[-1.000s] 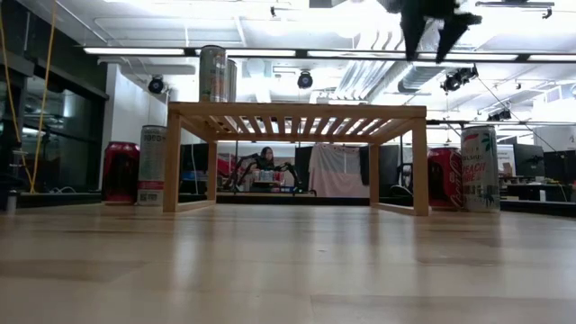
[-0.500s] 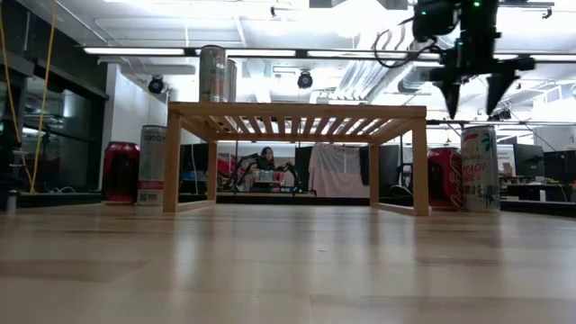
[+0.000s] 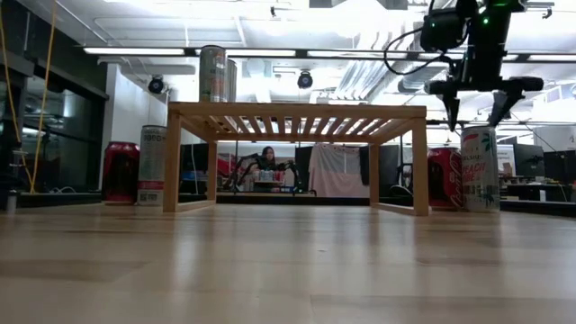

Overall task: Place canned beverage on shelf
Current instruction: Put the top right white pink soda can on the shelf

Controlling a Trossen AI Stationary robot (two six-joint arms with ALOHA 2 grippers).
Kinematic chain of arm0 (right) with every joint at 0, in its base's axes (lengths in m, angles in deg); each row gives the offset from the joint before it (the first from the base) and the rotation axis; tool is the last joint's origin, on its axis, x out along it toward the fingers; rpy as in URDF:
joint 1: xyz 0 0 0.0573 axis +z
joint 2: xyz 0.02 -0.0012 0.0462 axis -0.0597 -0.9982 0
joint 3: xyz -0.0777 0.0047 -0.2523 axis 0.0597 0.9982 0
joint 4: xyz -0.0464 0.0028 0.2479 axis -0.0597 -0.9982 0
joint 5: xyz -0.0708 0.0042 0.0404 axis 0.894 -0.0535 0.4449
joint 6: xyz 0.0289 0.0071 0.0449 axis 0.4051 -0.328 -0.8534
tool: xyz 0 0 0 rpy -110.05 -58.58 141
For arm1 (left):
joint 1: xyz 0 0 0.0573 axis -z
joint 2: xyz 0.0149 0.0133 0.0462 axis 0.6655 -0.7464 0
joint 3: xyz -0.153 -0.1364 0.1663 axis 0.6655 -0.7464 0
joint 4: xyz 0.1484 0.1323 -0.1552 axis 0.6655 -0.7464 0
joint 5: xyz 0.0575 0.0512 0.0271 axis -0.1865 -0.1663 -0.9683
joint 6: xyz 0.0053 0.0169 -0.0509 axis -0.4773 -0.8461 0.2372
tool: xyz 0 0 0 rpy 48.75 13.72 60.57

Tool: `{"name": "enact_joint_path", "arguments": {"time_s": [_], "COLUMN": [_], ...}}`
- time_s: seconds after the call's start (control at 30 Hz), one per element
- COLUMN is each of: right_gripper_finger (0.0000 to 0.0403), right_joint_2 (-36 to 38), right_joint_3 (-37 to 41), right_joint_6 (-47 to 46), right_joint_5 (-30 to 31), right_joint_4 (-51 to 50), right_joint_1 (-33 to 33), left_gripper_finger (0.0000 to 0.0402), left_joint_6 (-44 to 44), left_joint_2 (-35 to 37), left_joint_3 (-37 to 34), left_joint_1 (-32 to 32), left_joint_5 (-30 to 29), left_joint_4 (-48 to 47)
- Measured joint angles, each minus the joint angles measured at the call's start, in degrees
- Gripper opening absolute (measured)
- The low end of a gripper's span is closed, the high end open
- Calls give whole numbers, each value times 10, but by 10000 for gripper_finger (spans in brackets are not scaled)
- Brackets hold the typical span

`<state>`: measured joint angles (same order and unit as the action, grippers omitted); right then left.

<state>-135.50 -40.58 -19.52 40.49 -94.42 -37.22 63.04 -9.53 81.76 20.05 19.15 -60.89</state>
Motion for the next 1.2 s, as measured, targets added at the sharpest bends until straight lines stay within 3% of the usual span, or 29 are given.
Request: {"name": "enact_joint_path", "arguments": {"time_s": [0.7, 0.93, 1.2], "right_gripper_finger": [308, 244, 243], "right_joint_2": [-1, 0, 26], "right_joint_3": [50, 50, -16], "right_joint_6": [-3, 19, 64], "right_joint_5": [7, 3, -31], "right_joint_4": [6, 6, -62], "right_joint_1": [0, 0, 41], "left_gripper_finger": [386, 386, 386], "left_joint_6": [10, 10, 10], "left_joint_2": [0, 0, 0], "left_joint_3": [0, 0, 0], "left_joint_1": [0, 0, 0], "left_joint_5": [0, 0, 0], "left_joint_4": [0, 0, -1]}}
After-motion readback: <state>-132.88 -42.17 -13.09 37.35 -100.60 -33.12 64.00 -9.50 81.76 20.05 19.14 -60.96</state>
